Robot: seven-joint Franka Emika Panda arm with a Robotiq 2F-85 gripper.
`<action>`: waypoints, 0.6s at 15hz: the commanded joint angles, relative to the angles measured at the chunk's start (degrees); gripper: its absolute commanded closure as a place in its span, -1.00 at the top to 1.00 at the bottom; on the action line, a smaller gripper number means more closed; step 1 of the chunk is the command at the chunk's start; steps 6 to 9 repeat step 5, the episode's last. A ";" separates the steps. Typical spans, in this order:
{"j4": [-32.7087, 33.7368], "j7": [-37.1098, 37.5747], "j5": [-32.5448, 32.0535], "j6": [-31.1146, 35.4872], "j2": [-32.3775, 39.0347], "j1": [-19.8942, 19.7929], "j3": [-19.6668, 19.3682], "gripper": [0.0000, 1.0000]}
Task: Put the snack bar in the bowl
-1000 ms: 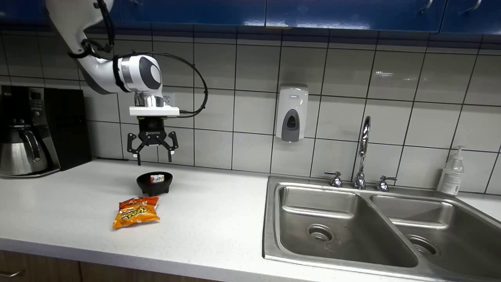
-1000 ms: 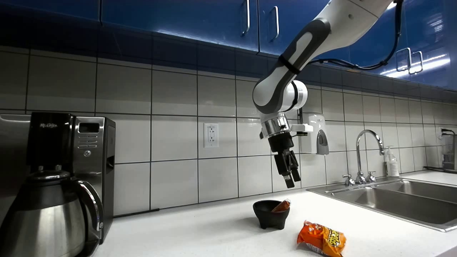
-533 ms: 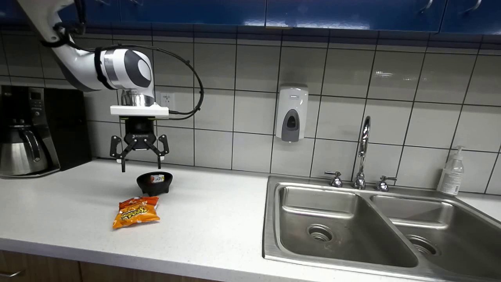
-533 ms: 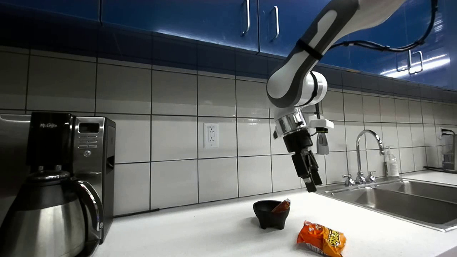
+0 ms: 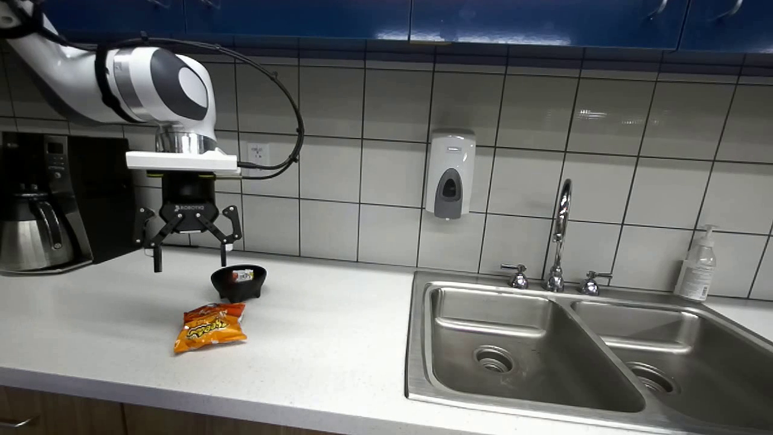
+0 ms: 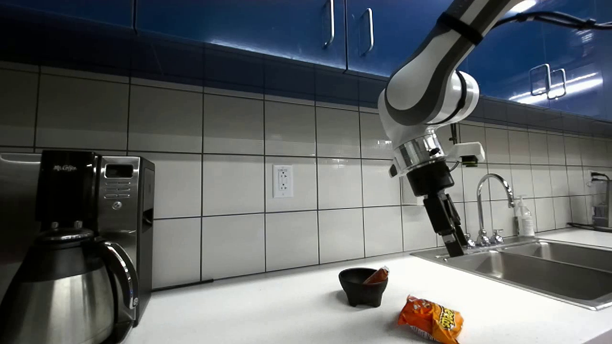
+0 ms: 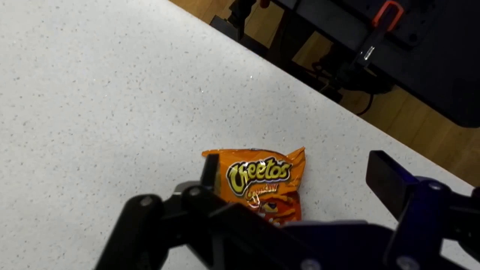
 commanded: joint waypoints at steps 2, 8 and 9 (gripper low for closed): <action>-1.99 0.21 -0.17 -0.79 -2.41 1.07 -0.99 1.00; -1.90 0.18 -0.15 -0.63 -1.94 1.14 -1.04 1.00; -1.90 0.18 -0.15 -0.63 -1.94 1.14 -1.04 1.00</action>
